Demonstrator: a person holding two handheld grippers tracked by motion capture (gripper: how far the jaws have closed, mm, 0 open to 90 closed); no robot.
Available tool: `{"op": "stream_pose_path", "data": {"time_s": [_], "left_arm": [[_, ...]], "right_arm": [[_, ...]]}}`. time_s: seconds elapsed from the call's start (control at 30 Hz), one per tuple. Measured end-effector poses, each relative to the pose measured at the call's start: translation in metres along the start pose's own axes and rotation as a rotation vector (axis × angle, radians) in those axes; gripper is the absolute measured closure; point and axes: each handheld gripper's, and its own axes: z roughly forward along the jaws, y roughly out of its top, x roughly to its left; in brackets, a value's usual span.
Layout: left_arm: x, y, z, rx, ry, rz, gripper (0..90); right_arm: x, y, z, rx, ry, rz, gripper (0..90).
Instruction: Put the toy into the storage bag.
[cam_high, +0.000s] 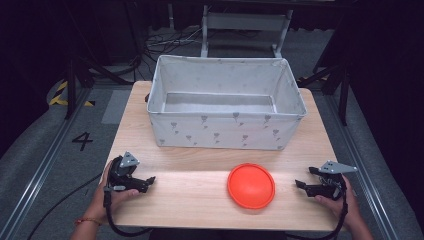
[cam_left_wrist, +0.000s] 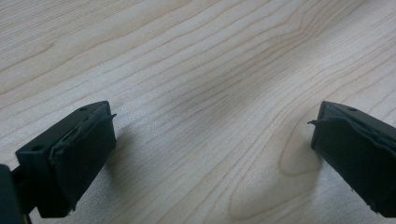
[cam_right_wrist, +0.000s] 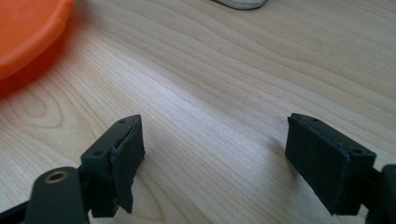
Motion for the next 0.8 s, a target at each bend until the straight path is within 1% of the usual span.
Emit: {"op": "stream_pose_path", "data": {"time_s": [0.1, 0.23, 0.47, 0.57, 0.63, 0.67, 0.7, 0.77, 0.8], "left_arm": [[0.000, 0.000, 0.000, -0.001, 0.003, -0.001, 0.3], [0.000, 0.000, 0.000, -0.001, 0.007, 0.006, 0.4], [0.001, -0.001, -0.001, 0.000, 0.002, 0.010, 0.4], [0.000, -0.001, -0.001, 0.001, 0.003, 0.005, 0.5], [0.000, -0.001, -0.001, 0.002, 0.004, 0.006, 0.5], [0.000, -0.001, -0.001, 0.000, 0.003, 0.002, 0.5], [0.000, -0.001, -0.001, 0.000, 0.003, 0.002, 0.5], [0.000, -0.001, -0.001, 0.000, 0.004, 0.001, 0.5], [0.000, -0.001, -0.001, 0.000, 0.004, 0.001, 0.5]], "right_arm": [[0.000, 0.000, 0.000, 0.000, 0.000, 0.000, 20.3], [0.000, 0.000, 0.000, 0.000, -0.001, -0.001, 20.3], [0.000, 0.000, 0.000, 0.000, -0.001, 0.002, 20.6], [-0.001, 0.002, 0.001, 0.011, 0.002, 0.002, 20.4], [-0.001, 0.005, 0.002, 0.028, 0.006, -0.004, 19.9], [-0.001, 0.008, 0.002, 0.041, 0.025, -0.003, 20.6], [-0.001, 0.014, 0.002, 0.034, 0.056, -0.002, 22.9], [0.001, 0.017, 0.001, 0.027, 0.056, -0.007, 22.6], [0.003, 0.021, 0.000, 0.019, 0.066, -0.018, 22.6]]}}
